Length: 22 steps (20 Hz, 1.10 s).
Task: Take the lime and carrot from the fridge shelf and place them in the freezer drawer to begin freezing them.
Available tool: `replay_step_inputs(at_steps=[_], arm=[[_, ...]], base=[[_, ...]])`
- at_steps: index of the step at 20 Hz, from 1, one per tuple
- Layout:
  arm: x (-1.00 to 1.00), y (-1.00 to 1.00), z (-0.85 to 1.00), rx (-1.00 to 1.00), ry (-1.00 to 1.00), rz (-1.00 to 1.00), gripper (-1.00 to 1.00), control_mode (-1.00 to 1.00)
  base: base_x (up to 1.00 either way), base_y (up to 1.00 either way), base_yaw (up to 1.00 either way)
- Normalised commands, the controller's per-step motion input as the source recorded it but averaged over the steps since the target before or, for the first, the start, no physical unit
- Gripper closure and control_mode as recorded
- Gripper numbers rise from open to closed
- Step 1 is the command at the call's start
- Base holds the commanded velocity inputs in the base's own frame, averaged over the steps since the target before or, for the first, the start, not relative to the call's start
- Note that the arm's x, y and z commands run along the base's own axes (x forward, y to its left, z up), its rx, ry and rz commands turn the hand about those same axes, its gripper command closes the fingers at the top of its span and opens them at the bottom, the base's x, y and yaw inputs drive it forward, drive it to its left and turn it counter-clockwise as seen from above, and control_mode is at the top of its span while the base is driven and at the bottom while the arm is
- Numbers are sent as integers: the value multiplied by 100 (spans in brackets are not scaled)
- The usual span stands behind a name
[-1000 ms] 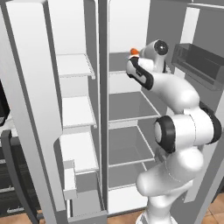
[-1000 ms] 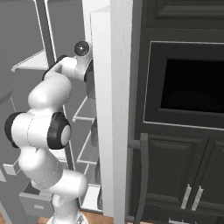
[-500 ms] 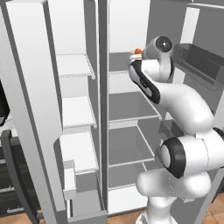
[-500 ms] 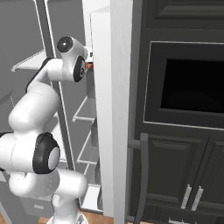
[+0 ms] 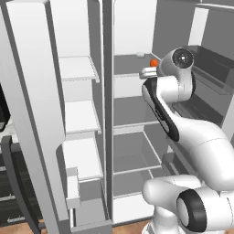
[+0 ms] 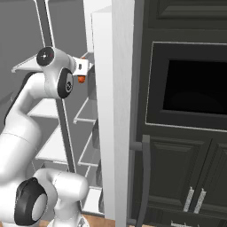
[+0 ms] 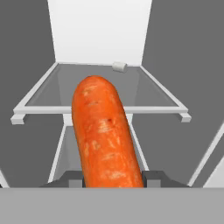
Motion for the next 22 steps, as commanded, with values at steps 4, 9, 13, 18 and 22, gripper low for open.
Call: replay_step_inputs(at_steps=[4,9,13,18,22], arm=[[-82,17,-4,0,11,-1,100,-100],[-49,39,-24,0,21,0,100,-100],[-51,28,-34,1,14,0,100,-100],[-34,18,-17,2,9,0,100,100],[0,0,0,0,0,0,100,100]], base=[[0,0,0],[0,0,0],[0,0,0],[-23,12,0],[-55,19,0]])
